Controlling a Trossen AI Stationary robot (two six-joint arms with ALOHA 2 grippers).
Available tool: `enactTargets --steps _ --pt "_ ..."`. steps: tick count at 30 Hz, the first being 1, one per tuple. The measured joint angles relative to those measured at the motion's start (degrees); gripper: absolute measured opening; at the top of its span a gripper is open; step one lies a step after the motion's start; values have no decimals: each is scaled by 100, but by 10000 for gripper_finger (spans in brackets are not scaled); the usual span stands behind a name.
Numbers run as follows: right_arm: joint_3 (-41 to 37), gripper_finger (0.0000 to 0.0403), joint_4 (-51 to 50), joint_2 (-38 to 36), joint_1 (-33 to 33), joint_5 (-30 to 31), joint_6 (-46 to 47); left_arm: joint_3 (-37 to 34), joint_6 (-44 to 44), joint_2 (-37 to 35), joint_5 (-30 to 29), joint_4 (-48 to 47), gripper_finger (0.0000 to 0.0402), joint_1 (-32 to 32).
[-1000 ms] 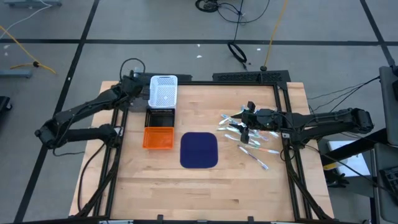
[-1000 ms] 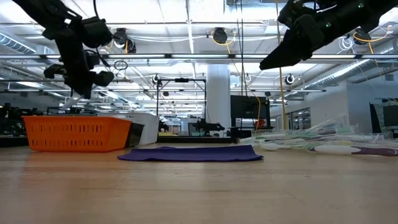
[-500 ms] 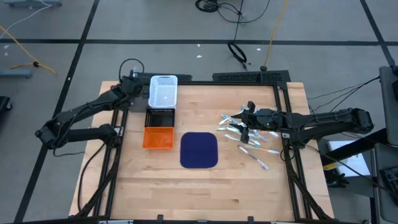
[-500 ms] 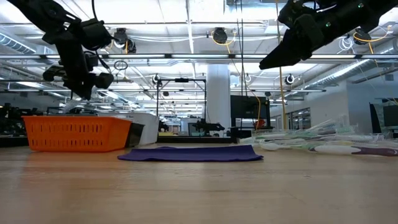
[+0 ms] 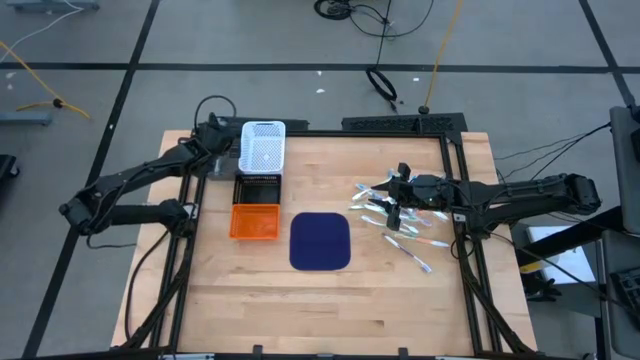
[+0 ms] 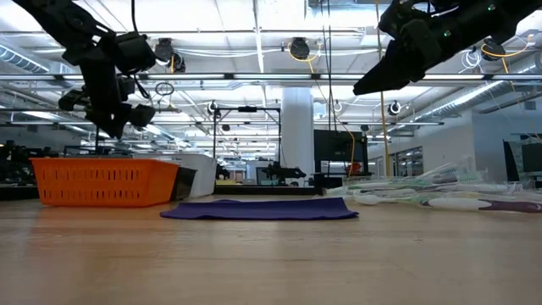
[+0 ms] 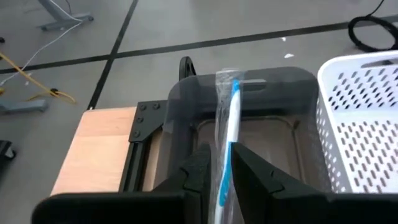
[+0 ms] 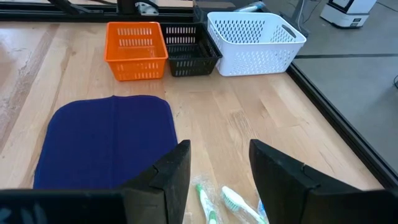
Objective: Pick & Place Toothbrushes
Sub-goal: Put the blue toothbrush into the gray bin
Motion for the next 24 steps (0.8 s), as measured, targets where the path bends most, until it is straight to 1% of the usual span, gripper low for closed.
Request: enactTargets --steps 2,4,5,7,11,14,17,24 --pt "0 155 -26 0 0 0 1 2 -49 -63 88 36 65 -14" --pt "0 155 -83 0 0 2 0 2 5 -153 335 74 65 -33" --pt "0 155 -139 0 -2 6 0 2 117 -207 574 130 65 -44" --pt "0 155 -295 0 -13 86 3 2 407 -305 1238 359 65 -84" --pt "0 155 -648 0 -41 584 175 5 753 -477 2664 866 65 -249" --pt "0 155 -923 0 -159 779 436 6 767 -513 3323 1306 65 -457" --pt "0 155 -1241 0 -328 787 689 6 774 -513 3587 1700 65 -757" --pt "0 155 -2179 0 -704 763 1549 6 783 -513 3610 2146 65 -1515"
